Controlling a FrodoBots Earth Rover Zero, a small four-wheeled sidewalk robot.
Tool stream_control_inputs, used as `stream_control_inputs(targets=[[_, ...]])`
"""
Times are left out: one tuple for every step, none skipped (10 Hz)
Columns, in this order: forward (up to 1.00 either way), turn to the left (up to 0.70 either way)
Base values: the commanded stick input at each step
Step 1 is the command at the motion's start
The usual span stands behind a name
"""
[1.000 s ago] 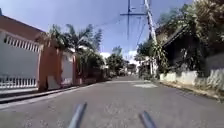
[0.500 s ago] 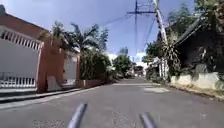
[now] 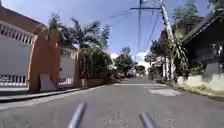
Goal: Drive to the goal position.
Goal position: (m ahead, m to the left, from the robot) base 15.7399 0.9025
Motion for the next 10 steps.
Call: stream_control_inputs(targets=[[1.00,-0.40],[1.00,-0.40],[1.00,-0.40],[1.00,-0.40],[1.00,-0.40],[1.00,-0.40],[1.00,-0.40],[1.00,-0.40],[1.00,-0.29],[1.00,-0.18]])
